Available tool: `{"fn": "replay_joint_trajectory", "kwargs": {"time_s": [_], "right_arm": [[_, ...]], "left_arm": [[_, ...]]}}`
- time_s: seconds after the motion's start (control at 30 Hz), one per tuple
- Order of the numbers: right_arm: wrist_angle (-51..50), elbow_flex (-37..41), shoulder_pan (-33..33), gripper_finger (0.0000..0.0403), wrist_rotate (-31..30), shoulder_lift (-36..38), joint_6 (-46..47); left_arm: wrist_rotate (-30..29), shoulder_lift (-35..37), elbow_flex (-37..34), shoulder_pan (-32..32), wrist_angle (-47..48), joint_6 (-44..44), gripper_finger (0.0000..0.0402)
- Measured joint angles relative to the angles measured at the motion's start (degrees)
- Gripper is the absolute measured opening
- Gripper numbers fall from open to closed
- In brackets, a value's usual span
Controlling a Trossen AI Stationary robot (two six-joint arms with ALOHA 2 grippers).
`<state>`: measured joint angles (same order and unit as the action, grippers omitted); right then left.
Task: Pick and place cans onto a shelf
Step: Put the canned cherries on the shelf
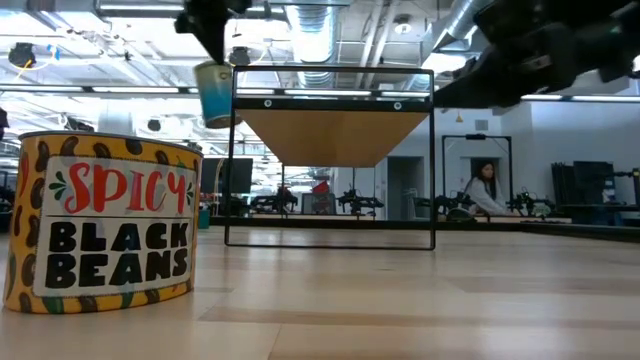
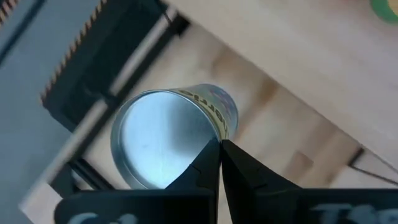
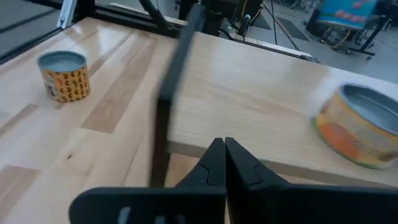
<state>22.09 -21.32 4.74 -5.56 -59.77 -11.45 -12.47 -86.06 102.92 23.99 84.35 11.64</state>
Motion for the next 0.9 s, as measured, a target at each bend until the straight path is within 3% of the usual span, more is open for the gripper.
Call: {"fn": "replay_joint_trajectory", "kwargs": {"time_s": [0.13, 0.43, 0.67, 0.9], "right_arm": [[-0.2, 0.0, -6.6, 0.0008, 6.9, 0.0, -1.2], [-0.2, 0.0, -14.0, 0.0008, 13.2, 0.0, -6.5], [-0.2, 0.0, -17.3, 0.0008, 16.7, 0.2, -8.1], [-1.0, 0.0, -18.0, 0.0008, 19.2, 0.2, -7.2]], "left_arm": [[1.8, -7.7, 9.2, 5.0, -0.5, -9.9, 0.0], [3.9, -26.1, 32.3, 7.3, -0.7, -24.0, 0.0], [3.0, -30.4, 30.0, 8.0, -8.0, -25.7, 0.0], [6.6, -32.1, 30.1, 7.6, -12.5, -25.7, 0.0]]}}
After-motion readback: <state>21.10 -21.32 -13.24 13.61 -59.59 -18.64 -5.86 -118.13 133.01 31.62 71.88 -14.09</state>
